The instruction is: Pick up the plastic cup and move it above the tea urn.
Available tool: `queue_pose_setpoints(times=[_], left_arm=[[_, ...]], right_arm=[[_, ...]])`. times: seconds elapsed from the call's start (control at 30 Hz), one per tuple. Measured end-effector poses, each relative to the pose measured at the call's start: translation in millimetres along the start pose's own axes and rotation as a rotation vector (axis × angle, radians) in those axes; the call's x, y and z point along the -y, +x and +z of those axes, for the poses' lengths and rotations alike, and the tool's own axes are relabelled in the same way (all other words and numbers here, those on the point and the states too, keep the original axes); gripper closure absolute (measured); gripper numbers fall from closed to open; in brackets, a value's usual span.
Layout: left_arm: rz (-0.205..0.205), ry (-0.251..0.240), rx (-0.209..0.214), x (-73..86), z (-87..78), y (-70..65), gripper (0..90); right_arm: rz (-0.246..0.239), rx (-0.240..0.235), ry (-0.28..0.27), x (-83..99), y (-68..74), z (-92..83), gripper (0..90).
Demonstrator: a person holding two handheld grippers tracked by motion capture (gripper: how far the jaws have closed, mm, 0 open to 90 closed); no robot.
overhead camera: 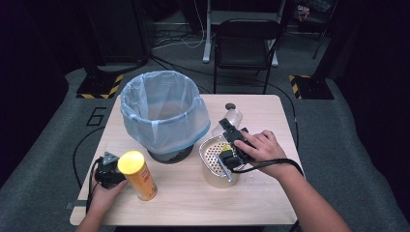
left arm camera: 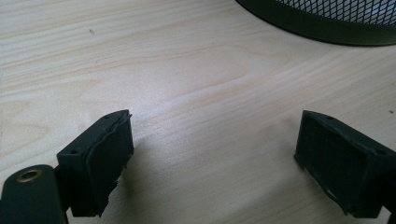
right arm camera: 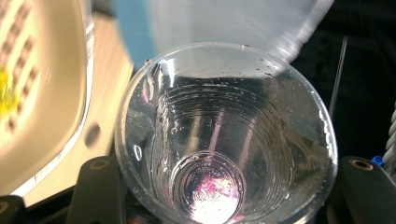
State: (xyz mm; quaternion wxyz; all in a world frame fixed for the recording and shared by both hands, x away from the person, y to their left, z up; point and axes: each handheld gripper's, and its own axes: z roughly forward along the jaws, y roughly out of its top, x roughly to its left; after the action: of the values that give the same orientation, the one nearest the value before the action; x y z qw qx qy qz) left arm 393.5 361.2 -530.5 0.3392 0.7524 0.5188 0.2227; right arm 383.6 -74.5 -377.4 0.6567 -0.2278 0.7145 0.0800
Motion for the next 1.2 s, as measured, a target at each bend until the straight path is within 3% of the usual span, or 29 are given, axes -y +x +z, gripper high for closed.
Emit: queue_pose_setpoints(times=[0.03, 0.07, 0.1, 0.37, 0.6, 0.67, 0.7, 0.77, 0.9, 1.1, 1.2], left_arm=[[0.0, 0.0, 0.0, 0.0, 0.0, 0.0, 11.0], [-0.001, 0.001, 0.001, 0.0, 0.0, -0.1, 11.0], [0.0, 0.0, 0.0, 0.0, 0.0, 0.0, 11.0], [-0.001, 0.0, 0.001, 0.0, 0.0, -0.1, 11.1], [0.0, 0.0, 0.0, 0.0, 0.0, 0.0, 11.1], [-0.001, 0.0, 0.001, 0.0, 0.0, -0.1, 11.1], [-0.001, 0.001, 0.001, 0.0, -0.1, 0.0, 11.1], [0.0, 0.0, 0.0, 0.0, 0.0, 0.0, 11.1], [-0.002, 0.001, 0.001, 0.0, -0.1, -0.1, 11.1], [-0.002, 0.001, 0.001, 0.0, -0.1, -0.1, 11.1], [-0.003, 0.001, 0.001, 0.0, 0.0, -0.1, 11.1]], right_arm=[[0.138, -0.004, -0.002, 2.3, -3.4, -1.9, 36.5], [0.138, -0.004, -0.002, 2.3, -3.4, -1.9, 36.5], [0.198, -0.008, -0.008, 4.0, -4.3, -2.4, 36.5], [0.548, -0.083, -0.064, 22.1, -12.1, -2.0, 36.5], [0.846, -0.093, -0.135, 37.7, -20.5, -1.9, 36.5], [0.94, -0.118, -0.142, 42.1, -20.4, -1.6, 36.5], [1.018, -0.149, -0.157, 45.4, -20.1, -0.8, 36.5], [1.129, -0.184, -0.178, 50.2, -19.5, 0.3, 36.4], [1.341, -0.259, -0.255, 60.2, -18.4, 3.8, 36.4], [1.583, -0.294, -0.373, 72.8, -20.7, 10.7, 36.4], [1.696, -0.345, -0.406, 76.9, -19.7, 12.7, 36.3]])
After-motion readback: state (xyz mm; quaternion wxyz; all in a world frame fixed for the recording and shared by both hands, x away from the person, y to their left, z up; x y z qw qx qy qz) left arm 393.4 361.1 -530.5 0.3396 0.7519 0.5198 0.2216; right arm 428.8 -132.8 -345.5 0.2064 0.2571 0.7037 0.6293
